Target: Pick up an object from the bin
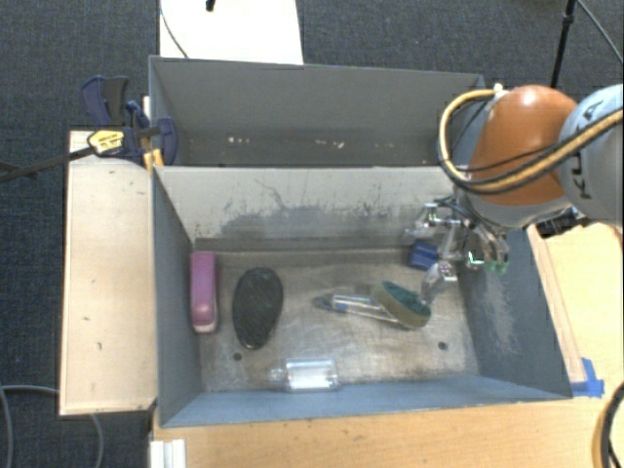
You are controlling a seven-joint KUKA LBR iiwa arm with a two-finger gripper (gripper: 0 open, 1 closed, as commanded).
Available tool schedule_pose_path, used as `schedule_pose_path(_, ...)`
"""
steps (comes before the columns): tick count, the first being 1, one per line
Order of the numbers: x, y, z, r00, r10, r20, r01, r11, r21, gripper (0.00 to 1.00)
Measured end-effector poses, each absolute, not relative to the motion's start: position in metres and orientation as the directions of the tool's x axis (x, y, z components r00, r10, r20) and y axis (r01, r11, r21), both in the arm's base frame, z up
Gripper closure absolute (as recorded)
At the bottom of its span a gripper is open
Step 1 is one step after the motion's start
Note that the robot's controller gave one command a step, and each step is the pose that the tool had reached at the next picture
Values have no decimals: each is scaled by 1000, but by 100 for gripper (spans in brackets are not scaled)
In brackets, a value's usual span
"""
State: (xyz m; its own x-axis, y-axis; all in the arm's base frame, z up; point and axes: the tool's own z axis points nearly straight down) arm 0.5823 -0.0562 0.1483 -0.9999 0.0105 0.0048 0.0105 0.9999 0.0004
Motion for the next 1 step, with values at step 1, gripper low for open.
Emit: schedule_pose_path(1,510,-27,72,-970,245,-9,245,970,2,0)
